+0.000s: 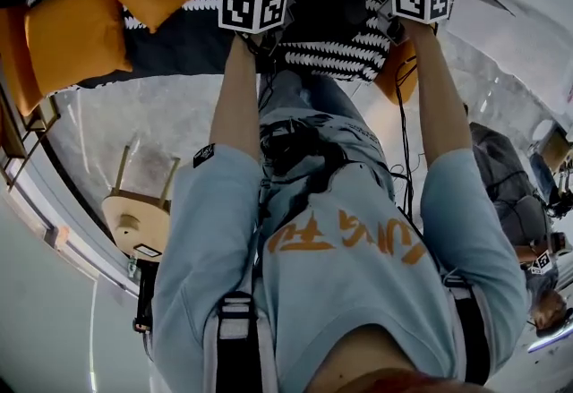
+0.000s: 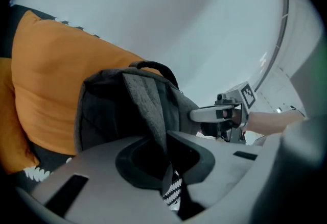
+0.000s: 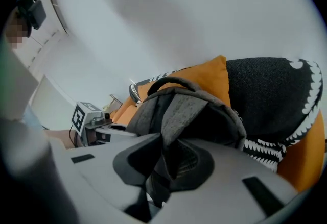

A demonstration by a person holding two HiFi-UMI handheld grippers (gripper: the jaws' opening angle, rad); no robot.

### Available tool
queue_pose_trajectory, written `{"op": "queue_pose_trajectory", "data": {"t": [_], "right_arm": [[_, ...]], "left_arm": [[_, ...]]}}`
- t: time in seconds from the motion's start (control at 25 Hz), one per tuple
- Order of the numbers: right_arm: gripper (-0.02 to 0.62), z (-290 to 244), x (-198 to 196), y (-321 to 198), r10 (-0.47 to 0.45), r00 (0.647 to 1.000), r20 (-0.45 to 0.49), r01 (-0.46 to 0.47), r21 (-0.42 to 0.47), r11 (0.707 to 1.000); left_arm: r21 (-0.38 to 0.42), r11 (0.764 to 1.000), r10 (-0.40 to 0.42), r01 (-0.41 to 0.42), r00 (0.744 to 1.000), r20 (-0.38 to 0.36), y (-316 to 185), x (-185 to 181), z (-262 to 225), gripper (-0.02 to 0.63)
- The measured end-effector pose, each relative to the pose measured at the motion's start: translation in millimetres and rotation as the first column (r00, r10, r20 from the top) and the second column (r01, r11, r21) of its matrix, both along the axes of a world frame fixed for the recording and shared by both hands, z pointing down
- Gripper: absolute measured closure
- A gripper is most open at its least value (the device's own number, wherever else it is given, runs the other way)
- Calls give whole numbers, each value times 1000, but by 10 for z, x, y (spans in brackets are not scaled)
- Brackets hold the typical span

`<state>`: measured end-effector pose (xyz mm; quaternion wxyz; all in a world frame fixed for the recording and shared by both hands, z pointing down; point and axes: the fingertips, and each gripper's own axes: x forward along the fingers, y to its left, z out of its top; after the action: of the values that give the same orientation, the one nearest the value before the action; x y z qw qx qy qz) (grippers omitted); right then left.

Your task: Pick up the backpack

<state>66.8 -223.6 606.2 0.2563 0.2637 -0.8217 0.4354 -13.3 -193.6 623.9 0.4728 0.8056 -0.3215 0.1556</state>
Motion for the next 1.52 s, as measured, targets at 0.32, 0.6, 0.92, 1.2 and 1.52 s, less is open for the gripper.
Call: {"op": "queue_pose_trajectory", "data": {"t": [0.32,0.6,0.92,1.2,1.52], "right_arm": [[546,-417,16,403,100,983,157,-100,-9,995],[548,-881,142,623,75,973,219,-99,96,990],[549,-1318,190,794,110,908,405,-148,63,987],[549,-1810,272,987,36,843,537,-108,103,989],[549,-3371,106,599,-189,797,574,-83,414,906]], "left_arm": [[-31,993,-117,114,986,-116,392,142,-382,561],[101,971,-194,215,964,-184,528,212,-1083,563],[190,943,-239,272,954,-179,614,124,-1663,561],[260,909,-279,324,940,-196,733,51,-2132,561],[580,787,-154,210,977,-146,474,-116,-3614,561]]}}
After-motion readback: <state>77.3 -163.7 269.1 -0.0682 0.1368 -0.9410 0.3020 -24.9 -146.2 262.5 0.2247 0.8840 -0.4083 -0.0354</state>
